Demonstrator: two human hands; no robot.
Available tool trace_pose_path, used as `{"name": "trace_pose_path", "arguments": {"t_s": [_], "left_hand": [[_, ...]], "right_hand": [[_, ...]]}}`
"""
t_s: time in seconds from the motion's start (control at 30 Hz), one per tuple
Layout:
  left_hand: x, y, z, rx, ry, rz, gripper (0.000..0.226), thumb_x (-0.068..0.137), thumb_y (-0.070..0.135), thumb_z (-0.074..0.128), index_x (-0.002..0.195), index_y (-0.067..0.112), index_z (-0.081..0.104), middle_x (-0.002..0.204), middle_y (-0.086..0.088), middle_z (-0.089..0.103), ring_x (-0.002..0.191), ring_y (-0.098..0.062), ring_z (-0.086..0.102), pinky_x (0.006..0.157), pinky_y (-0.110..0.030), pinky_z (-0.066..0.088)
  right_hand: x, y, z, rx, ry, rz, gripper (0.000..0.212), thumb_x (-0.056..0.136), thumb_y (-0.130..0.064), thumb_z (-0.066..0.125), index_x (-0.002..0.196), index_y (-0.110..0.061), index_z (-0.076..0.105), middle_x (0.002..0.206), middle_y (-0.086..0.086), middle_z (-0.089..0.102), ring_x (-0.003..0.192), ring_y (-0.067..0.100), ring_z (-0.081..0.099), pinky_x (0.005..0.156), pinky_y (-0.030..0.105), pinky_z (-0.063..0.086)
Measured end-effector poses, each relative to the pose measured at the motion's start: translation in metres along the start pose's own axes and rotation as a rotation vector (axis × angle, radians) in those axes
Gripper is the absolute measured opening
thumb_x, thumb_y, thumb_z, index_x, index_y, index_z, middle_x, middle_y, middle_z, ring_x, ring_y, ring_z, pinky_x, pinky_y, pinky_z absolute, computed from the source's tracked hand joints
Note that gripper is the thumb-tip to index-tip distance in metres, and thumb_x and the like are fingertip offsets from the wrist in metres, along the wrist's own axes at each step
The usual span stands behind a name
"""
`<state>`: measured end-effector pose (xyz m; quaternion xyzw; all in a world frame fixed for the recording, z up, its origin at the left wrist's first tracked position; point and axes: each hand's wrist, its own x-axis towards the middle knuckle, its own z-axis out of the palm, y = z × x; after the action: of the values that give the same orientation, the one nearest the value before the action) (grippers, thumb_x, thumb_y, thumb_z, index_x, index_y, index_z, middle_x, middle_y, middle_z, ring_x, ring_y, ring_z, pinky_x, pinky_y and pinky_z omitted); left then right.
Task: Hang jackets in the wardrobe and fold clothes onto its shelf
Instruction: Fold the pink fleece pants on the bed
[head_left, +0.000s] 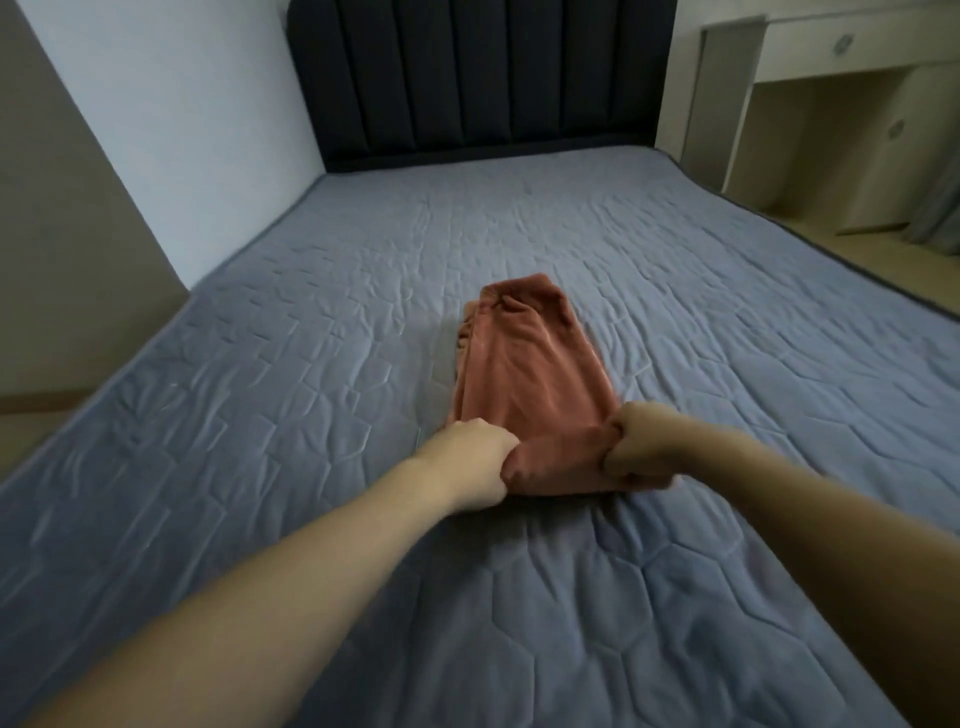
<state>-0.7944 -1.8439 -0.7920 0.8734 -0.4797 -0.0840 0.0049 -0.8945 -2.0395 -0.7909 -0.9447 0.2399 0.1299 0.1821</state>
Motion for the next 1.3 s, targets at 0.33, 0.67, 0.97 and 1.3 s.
{"name": "trace_pose_path", "arguments": {"t_s": [0.33, 0.67, 0.97, 1.3], "left_hand": [[-0.002, -0.037, -0.098, -0.567, -0.332, -0.261, 0.030, 0.066, 0.007, 0.071, 0.095, 0.011, 0.068, 0.090, -0.018, 0.070, 0.073, -0.036, 0.068, 0.056, -0.038, 0.056], [0.139, -0.101, 0.042, -0.986, 0.600, -0.561, 0.041, 0.077, 0.024, 0.078, 0.110, 0.013, 0.055, 0.087, 0.004, 0.056, 0.089, -0.021, 0.061, 0.077, -0.025, 0.041], [0.180, -0.129, 0.069, -1.033, 0.277, -0.637, 0.077, 0.057, 0.088, 0.055, 0.080, 0.017, 0.072, 0.068, 0.008, 0.070, 0.067, -0.005, 0.065, 0.064, -0.020, 0.048], [-0.007, -0.118, -0.143, -1.777, -0.025, -0.619, 0.055, 0.063, 0.015, 0.085, 0.110, 0.015, 0.057, 0.086, -0.010, 0.072, 0.064, -0.020, 0.070, 0.056, -0.032, 0.056]], "right_hand": [[-0.009, -0.039, -0.083, 0.275, -0.259, 0.150, 0.029, 0.076, -0.022, 0.065, 0.102, -0.009, 0.066, 0.095, 0.013, 0.070, 0.078, 0.025, 0.061, 0.067, 0.027, 0.046], [0.121, -0.019, 0.017, 0.649, 0.183, 0.300, 0.103, 0.078, -0.070, 0.059, 0.145, 0.000, 0.023, 0.140, 0.016, 0.047, 0.125, 0.033, 0.050, 0.100, 0.040, 0.041], [0.187, 0.000, 0.036, 0.755, 0.171, 0.320, 0.092, 0.075, -0.073, 0.058, 0.138, -0.008, 0.045, 0.135, 0.012, 0.054, 0.120, 0.029, 0.053, 0.085, 0.031, 0.038], [0.021, -0.134, -0.156, 1.094, -0.392, 0.376, 0.061, 0.078, -0.058, 0.066, 0.115, -0.009, 0.065, 0.097, 0.013, 0.074, 0.081, 0.023, 0.073, 0.063, 0.030, 0.056]]}}
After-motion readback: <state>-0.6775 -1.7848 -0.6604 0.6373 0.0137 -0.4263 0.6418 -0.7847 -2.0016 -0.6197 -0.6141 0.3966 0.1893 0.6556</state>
